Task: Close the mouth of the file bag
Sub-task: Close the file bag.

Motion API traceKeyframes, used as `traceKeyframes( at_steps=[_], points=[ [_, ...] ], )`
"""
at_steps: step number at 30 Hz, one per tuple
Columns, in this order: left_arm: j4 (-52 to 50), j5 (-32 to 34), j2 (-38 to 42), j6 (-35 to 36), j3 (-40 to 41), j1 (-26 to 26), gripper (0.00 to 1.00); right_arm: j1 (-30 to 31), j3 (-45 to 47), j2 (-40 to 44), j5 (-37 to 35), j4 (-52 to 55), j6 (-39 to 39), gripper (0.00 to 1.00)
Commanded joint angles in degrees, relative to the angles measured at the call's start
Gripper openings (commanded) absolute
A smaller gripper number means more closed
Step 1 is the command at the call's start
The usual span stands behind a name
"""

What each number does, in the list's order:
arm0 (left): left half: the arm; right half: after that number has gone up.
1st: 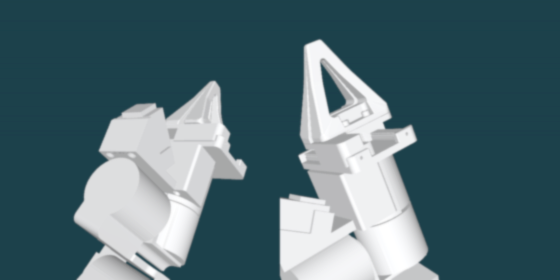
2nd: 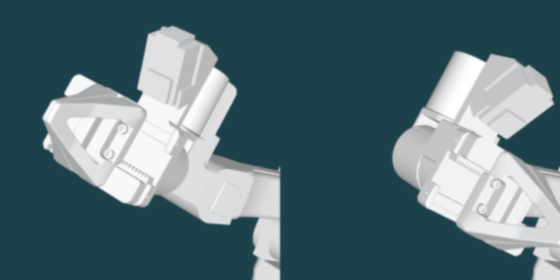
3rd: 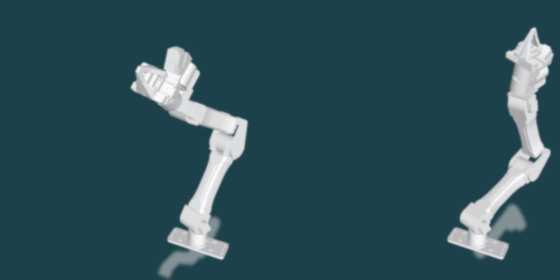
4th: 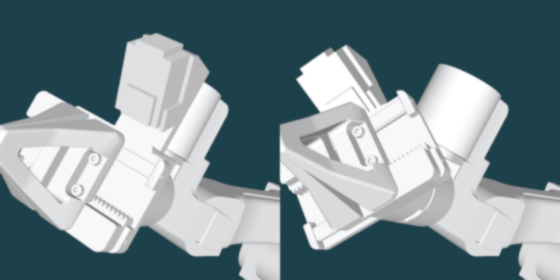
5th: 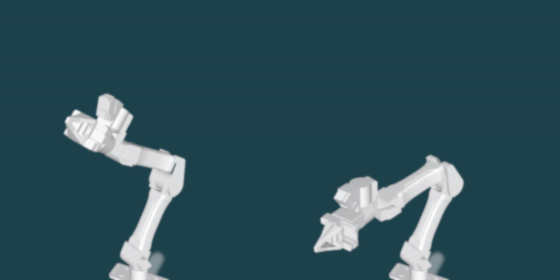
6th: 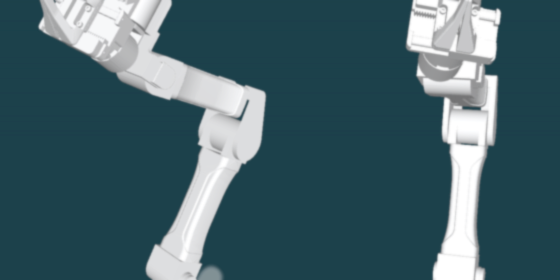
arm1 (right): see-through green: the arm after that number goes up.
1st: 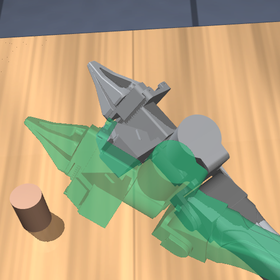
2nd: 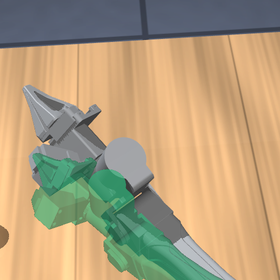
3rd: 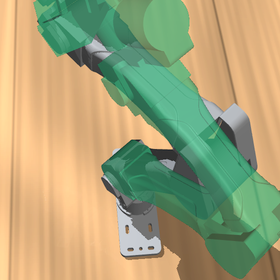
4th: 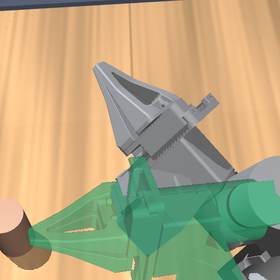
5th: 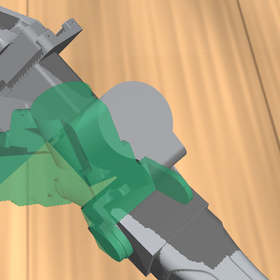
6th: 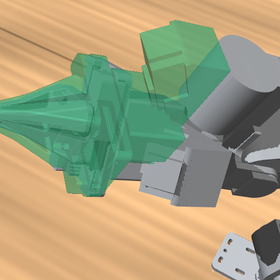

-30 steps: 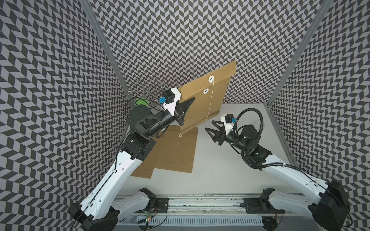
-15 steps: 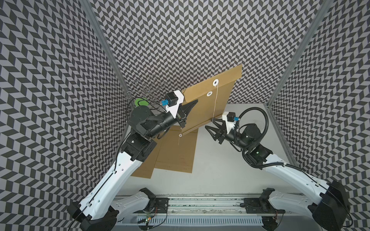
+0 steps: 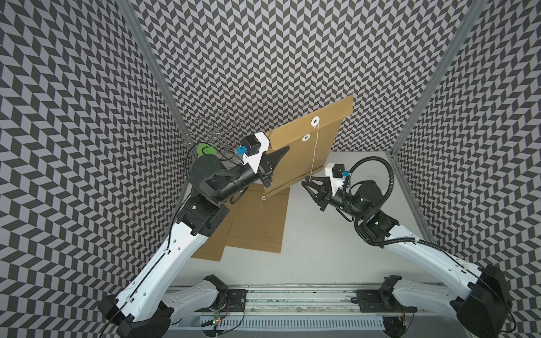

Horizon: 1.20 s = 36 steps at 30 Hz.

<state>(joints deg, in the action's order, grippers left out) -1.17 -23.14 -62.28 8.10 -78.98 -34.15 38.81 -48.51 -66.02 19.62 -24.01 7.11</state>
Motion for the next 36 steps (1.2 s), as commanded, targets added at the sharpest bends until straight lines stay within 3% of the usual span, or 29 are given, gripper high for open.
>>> traceKeyframes(
  at_steps=[1,10,27,32,36],
  points=[
    [1.0,0.7,0.7,0.8,-2.0,-0.5,0.0,-0.4,-1.8,1.0,-1.0,-2.0,0.0,0.25],
    [0.9,0.9,0.5,0.8,-1.8,-0.5,0.0,-1.5,-1.2,2.8,-1.2,-1.2,0.0,0.23],
    [1.1,0.4,0.4,-0.1,-2.0,-0.4,0.0,-1.5,-1.7,2.5,-0.5,-0.4,0.2,0.08],
    [1.3,-0.1,0.5,-0.3,-2.0,-0.5,0.0,-1.5,-2.2,2.1,-1.2,-0.1,0.1,0.24],
    [1.3,-0.3,0.4,-0.6,-1.8,-0.5,0.0,-1.5,-2.7,1.6,-0.9,-0.5,0.3,0.23]
  ],
)
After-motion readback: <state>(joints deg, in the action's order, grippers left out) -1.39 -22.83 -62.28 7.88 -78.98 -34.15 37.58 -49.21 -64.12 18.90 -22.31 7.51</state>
